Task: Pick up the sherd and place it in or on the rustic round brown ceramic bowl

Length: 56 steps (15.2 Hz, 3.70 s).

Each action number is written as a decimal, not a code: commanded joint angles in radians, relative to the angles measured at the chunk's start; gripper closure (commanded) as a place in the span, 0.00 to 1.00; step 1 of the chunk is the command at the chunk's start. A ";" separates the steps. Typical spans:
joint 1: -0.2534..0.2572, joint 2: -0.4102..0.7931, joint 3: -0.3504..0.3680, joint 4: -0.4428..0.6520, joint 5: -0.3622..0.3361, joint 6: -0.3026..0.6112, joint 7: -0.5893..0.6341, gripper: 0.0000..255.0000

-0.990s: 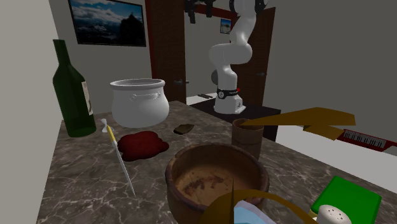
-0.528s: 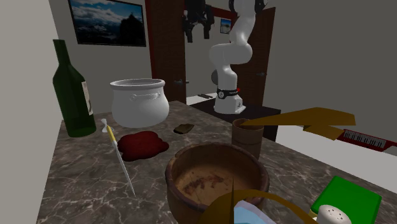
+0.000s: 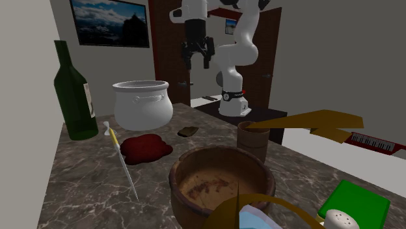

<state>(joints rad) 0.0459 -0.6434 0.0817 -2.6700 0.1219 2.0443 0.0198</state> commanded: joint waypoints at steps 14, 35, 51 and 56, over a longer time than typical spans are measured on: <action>0.024 0.592 0.050 -0.051 -0.028 0.751 -0.084 0.00; 0.027 0.764 0.042 -0.021 -0.071 0.897 -0.058 1.00; 0.024 0.581 0.051 -0.023 -0.035 0.717 -0.080 1.00; 0.025 0.507 0.049 -0.013 -0.028 0.633 -0.083 1.00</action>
<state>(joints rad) 0.0708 -0.1174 0.1312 -2.6854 0.0921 2.6991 -0.0632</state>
